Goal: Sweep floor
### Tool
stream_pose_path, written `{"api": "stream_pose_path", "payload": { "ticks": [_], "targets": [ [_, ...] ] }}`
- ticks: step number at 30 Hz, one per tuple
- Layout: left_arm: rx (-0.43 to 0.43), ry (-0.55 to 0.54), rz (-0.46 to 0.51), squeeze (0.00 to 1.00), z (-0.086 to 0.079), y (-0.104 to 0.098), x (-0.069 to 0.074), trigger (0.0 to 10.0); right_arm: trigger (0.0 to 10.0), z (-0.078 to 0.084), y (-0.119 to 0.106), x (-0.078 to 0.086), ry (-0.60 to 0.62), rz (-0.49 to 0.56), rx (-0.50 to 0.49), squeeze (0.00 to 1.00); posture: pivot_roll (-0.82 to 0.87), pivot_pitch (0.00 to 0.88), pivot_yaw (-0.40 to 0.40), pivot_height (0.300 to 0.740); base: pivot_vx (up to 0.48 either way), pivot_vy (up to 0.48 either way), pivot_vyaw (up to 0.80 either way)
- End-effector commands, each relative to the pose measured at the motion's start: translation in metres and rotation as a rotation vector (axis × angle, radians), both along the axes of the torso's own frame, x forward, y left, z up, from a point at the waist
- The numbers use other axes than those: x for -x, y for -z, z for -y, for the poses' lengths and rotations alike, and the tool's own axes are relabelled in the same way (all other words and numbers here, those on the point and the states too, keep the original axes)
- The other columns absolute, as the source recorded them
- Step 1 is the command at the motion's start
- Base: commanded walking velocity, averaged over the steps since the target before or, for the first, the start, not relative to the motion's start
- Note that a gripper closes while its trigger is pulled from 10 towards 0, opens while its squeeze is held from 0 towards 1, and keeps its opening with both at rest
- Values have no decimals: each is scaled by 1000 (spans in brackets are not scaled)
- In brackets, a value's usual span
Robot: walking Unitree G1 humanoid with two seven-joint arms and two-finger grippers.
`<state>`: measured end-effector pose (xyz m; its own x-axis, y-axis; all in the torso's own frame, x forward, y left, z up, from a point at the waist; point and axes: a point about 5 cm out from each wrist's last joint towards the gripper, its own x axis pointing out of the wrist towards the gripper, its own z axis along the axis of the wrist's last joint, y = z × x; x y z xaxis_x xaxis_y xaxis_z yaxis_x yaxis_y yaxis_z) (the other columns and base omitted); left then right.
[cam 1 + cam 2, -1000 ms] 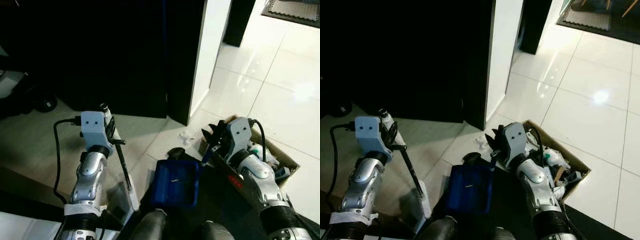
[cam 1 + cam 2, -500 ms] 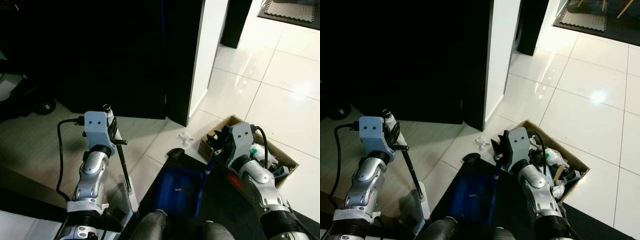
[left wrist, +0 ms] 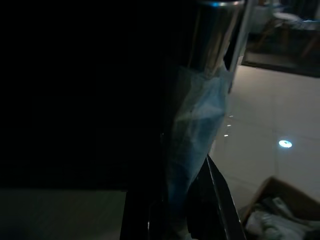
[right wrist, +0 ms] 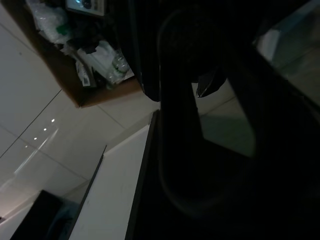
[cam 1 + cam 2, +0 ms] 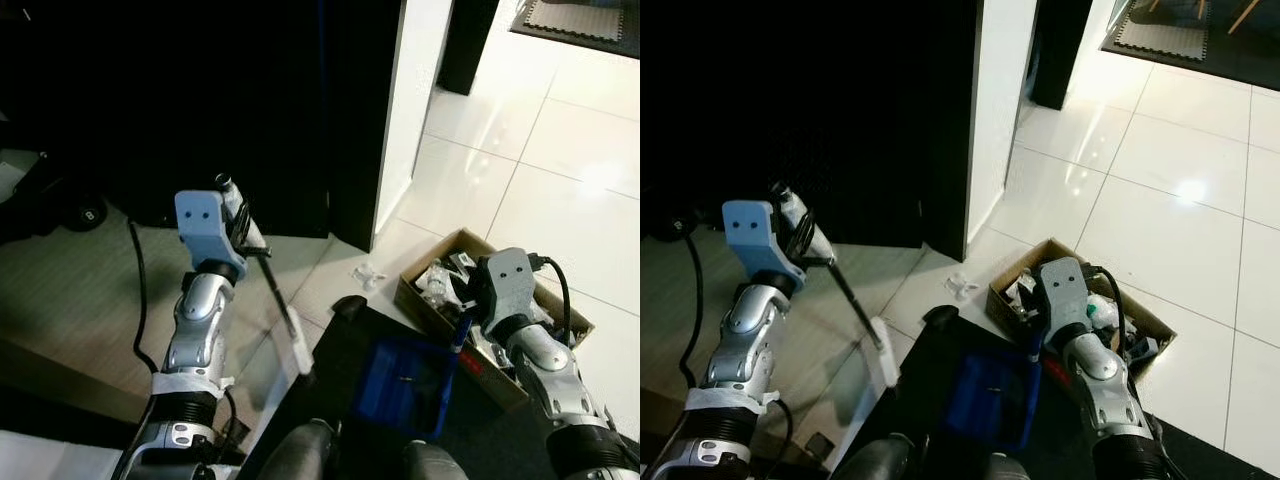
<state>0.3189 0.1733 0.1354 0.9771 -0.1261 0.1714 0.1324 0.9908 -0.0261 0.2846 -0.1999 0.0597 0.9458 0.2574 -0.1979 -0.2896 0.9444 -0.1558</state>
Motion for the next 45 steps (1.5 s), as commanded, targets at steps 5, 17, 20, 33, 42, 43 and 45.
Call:
{"api": "stream_pose_path", "payload": {
  "ticks": [5,17,20,33,42,43,45],
  "targets": [
    [17,-4,32,0,-5,-4,2,10000,10000,-5,14,8,-18,-62,-21,0,-18,98,50,740,154,0,0],
    [19,-9,31,0,-7,-4,3,10000,10000,-5,16,7,-21,-69,-17,0,-17,97,48,740,477,0,0],
    [19,-7,30,0,-7,-4,3,10000,10000,-6,16,7,-25,-68,-18,0,-17,96,48,740,480,0,0],
    [14,-17,21,0,-8,-3,4,10000,10000,-11,16,6,-44,-66,-27,0,-16,95,48,740,440,0,0],
    [7,-24,22,0,-9,-2,4,10000,10000,-15,18,7,-56,-70,-36,0,-16,97,46,740,0,0,0],
    [7,-23,24,0,-9,-2,4,10000,10000,-15,18,8,-58,-71,-37,0,-16,98,46,740,0,0,0],
    [7,-16,27,0,-8,-1,3,10000,10000,-17,19,9,-62,-75,-41,0,-17,99,46,740,0,0,0]
  ]
}}
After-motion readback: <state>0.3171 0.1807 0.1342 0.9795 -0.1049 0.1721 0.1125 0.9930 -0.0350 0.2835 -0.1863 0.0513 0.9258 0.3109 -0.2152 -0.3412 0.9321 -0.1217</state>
